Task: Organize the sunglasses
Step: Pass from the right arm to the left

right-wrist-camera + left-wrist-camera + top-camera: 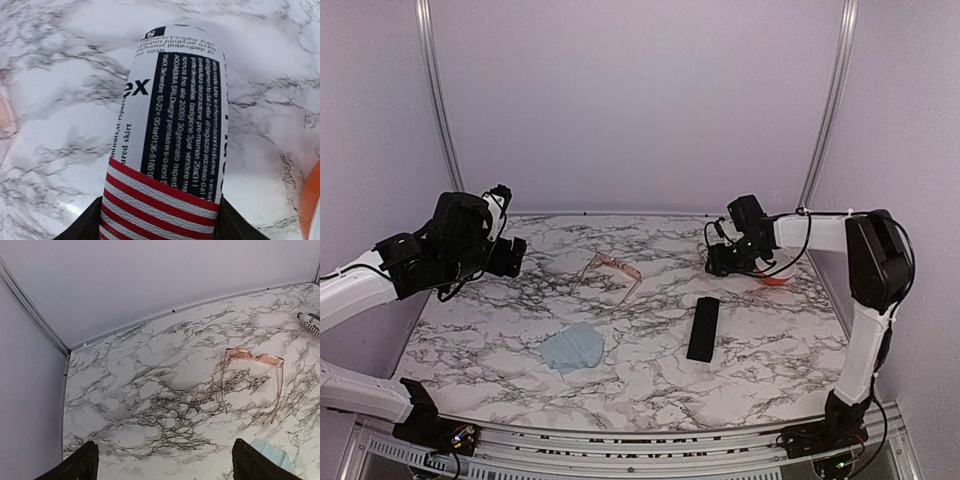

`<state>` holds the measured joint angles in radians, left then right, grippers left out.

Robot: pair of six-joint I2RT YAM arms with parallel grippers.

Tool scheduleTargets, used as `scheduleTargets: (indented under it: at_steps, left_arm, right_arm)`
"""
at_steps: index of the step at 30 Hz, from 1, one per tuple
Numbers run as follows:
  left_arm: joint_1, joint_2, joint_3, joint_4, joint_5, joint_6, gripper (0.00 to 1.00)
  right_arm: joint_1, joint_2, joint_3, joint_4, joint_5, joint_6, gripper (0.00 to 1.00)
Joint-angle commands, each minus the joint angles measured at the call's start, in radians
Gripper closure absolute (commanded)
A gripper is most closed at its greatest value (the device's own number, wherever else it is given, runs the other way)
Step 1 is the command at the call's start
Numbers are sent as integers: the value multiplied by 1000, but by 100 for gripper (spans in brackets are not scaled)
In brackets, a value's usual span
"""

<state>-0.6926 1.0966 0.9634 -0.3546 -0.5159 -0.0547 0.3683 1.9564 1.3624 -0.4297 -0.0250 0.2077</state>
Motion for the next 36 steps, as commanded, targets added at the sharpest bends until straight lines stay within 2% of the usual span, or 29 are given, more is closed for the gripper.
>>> scheduleTargets:
  at_steps: [1, 10, 16, 23, 29, 36]
  left_arm:
    - [5, 1, -8, 24, 49, 12, 7]
    - [5, 11, -4, 38, 249, 10, 6]
    - [5, 28, 20, 58, 480, -21, 6]
    - [5, 31, 85, 96, 647, -80, 5]
    - [5, 44, 96, 251, 843, -202, 5]
    - [5, 111, 77, 501, 954, -350, 8]
  right_arm:
    - [17, -147, -22, 151, -349, -76, 51]
    - [173, -263, -114, 222, -472, -165, 54]
    - [225, -332, -195, 345, -618, -162, 60]
    - [241, -358, -175, 396, -751, -149, 64]
    - [244, -382, -169, 548, -865, -56, 66]
    - [251, -392, -181, 784, -946, 111, 71]
